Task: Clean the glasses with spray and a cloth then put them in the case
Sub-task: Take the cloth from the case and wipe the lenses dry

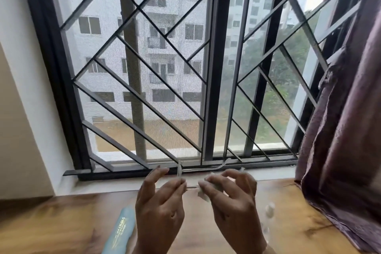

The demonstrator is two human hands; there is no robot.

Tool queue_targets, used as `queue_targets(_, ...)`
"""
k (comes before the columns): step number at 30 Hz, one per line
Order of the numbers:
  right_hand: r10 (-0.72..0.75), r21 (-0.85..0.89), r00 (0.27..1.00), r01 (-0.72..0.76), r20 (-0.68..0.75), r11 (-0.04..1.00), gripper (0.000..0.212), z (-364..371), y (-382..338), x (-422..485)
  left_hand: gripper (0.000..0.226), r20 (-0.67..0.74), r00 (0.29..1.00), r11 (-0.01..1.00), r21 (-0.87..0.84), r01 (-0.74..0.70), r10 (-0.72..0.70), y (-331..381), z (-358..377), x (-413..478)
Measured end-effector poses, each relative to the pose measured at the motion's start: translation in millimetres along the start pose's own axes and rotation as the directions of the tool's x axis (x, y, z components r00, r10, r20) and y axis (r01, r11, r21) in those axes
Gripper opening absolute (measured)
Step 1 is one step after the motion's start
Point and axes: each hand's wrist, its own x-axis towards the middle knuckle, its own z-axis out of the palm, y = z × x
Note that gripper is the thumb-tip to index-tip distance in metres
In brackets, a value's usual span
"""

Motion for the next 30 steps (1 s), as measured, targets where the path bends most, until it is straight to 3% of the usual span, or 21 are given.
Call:
queue_targets(5, 0.034, -0.052, 0.998, -0.037, -0.043, 0.998, 0.026, -12.8, 30.4, -1.5, 0.014, -0.043, 0.999, 1.000, -0.010, 0.022, -0.022, -7.2, -2.3, 6.2)
queue_targets(10, -0.002, -0.106, 1.000, 0.005, 0.027, 0.994, 0.015, -25.4, 59.0, 5.5, 0.016, -0.052, 0.999, 1.000, -0.016, 0.009, -0.009, -8.5, -6.0, 9.4)
queue_targets(13, 0.056, -0.086, 0.998, -0.057, -0.014, 0.995, 0.030, -33.6, 66.1, 14.9, 0.018, -0.050, 0.999, 1.000, -0.012, 0.010, -0.010, -10.5, -6.1, 7.3)
queue_targets(17, 0.130, 0.008, 0.988, -0.130, -0.086, 0.991, 0.013, -34.3, 42.4, 20.4, 0.023, -0.056, 0.998, 1.000, 0.009, 0.011, -0.011, -8.7, -4.0, 6.9)
queue_targets(22, -0.025, 0.060, 0.999, 0.023, 0.043, 0.998, 0.014, -7.0, -16.5, 13.9, 0.026, -0.034, 0.999, 1.000, 0.009, -0.024, 0.024, 0.6, -1.5, 6.8)
queue_targets(30, -0.063, 0.008, 0.994, 0.063, 0.091, 0.998, 0.023, 1.8, -14.6, 6.2, 0.020, -0.039, 0.999, 1.000, 0.011, -0.018, 0.019, -1.5, -8.3, 4.1)
